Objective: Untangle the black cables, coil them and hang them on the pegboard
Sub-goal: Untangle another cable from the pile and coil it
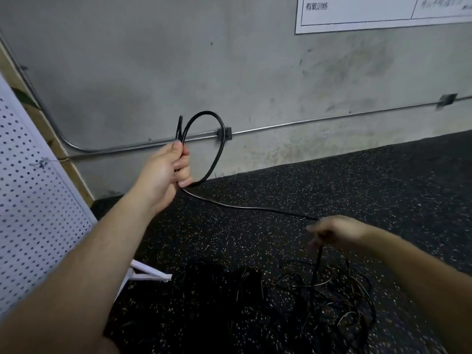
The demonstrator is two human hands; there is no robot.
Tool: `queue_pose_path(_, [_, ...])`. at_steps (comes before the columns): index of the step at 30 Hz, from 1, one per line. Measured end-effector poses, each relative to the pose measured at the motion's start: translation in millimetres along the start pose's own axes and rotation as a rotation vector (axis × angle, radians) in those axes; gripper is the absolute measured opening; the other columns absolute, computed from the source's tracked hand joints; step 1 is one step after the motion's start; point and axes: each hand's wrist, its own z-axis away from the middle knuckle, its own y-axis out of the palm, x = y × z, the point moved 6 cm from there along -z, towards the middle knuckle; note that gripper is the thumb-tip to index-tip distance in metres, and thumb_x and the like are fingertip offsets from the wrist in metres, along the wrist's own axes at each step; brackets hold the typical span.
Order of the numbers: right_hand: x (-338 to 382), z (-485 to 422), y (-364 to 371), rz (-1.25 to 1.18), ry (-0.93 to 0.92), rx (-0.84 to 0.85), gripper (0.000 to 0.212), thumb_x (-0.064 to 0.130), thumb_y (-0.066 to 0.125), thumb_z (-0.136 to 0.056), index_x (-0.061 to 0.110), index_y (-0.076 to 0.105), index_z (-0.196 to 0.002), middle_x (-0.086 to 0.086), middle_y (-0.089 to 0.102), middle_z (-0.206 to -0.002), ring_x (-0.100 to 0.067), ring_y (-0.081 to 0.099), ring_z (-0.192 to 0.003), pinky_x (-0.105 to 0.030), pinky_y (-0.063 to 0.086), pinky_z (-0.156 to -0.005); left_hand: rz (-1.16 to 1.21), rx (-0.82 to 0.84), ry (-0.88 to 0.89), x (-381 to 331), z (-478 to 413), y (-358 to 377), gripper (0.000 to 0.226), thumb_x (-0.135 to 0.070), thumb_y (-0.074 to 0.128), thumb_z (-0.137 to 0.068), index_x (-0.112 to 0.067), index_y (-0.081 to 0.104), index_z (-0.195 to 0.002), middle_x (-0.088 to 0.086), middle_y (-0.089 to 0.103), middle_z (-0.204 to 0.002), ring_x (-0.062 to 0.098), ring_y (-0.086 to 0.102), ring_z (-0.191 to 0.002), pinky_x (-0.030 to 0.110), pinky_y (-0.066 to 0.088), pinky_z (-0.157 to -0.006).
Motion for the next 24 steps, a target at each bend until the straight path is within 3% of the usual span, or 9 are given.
queue_pose_path(3, [9.5,5.3,-20.0,-0.4,-0.028,0.054,0.023,0.02,0.061,-0.086,0.013,0.042,-0.074,-0.006,0.044,-0.066,-0.03,0.062,-0.068,-0.046,0.049,-0.091,-0.086,-0.084,0.011,2.8,-3.0,-16.9,0.032,-0.023,0.033,-0.112,-0.014,0.047,-0.085,-0.011,0.029,-0.048,0.004,0.02,-0.036,0.018,0.026,-0.039])
queue_pose_path(5, [6.2,5.8,-28.0,-0.436,-0.001,0.07,0.024,0.02,0.059,-0.089,0.015,0.041,-0.074,-0.003,0.033,-0.066,-0.023,0.046,-0.058,-0.052,0.053,-0.094,-0.088,-0.137,0.028,0.1,-5.2,-27.8,0.032,-0.022,0.033,-0.112,-0.014,0.047,-0.085,-0.011,0.029,-0.047,0.004,0.02,-0.037,0.019,0.027,-0.039])
queue_pose_path(7, [-7.3,8.2,-33.6,-0.341,0.092,0.07,0.029,0.03,0.062,-0.087,0.016,0.041,-0.072,-0.002,0.031,-0.066,-0.019,0.041,-0.056,-0.041,0.057,-0.078,-0.091,-0.193,0.05,-4.1,-6.5,-39.9,0.032,-0.021,0.032,-0.112,-0.015,0.047,-0.084,-0.011,0.029,-0.047,0.004,0.02,-0.037,0.018,0.026,-0.04])
queue_pose_path(9, [-17.5,12.1,-37.5,-0.219,0.171,0.049,0.04,0.043,0.067,-0.084,0.02,0.04,-0.066,0.001,0.028,-0.065,-0.017,0.036,-0.053,-0.03,0.048,-0.062,-0.126,-0.228,0.075,-4.9,-6.9,-48.2,0.033,-0.021,0.031,-0.112,-0.015,0.047,-0.084,-0.013,0.029,-0.046,0.003,0.02,-0.037,0.018,0.025,-0.04])
queue_pose_path(12, [-4.7,8.5,-41.6,-0.241,0.122,-0.025,0.042,0.045,0.065,-0.086,0.024,0.037,-0.062,0.003,0.021,-0.063,-0.015,0.022,-0.052,-0.03,0.024,-0.053,-0.294,-0.2,0.1,2.2,-6.3,-43.0,0.033,-0.021,0.031,-0.113,-0.014,0.046,-0.085,-0.014,0.03,-0.046,0.002,0.022,-0.038,0.017,0.025,-0.038])
queue_pose_path(17, [61.9,6.5,-33.6,-0.732,-0.075,-0.048,0.024,0.023,0.033,-0.094,0.019,0.039,-0.071,0.005,0.021,-0.064,-0.013,0.018,-0.051,-0.028,0.018,-0.046,-0.527,-0.165,0.116,16.4,-9.9,-26.9,0.031,-0.025,0.032,-0.113,-0.016,0.05,-0.088,-0.013,0.036,-0.047,0.004,0.026,-0.044,0.026,0.025,-0.049])
queue_pose_path(21, [99.1,10.5,-16.3,-0.99,-0.138,-0.058,0.026,0.012,0.031,-0.102,0.016,0.044,-0.079,0.007,0.026,-0.062,-0.008,0.02,-0.05,-0.022,0.019,-0.042,-0.661,-0.104,0.112,33.3,-8.8,-7.3,0.029,-0.029,0.033,-0.112,-0.02,0.052,-0.093,-0.013,0.041,-0.054,0.006,0.032,-0.05,0.033,0.031,-0.057])
queue_pose_path(24, [118.1,14.6,-3.6,-1.164,-0.196,-0.043,0.021,0.009,0.03,-0.105,0.012,0.042,-0.089,0.005,0.035,-0.064,-0.008,0.028,-0.053,-0.021,0.031,-0.045,-0.759,-0.045,0.122,42.1,-4.4,13.2,0.027,-0.033,0.033,-0.111,-0.023,0.053,-0.096,-0.009,0.042,-0.068,0.007,0.039,-0.056,0.035,0.04,-0.064])
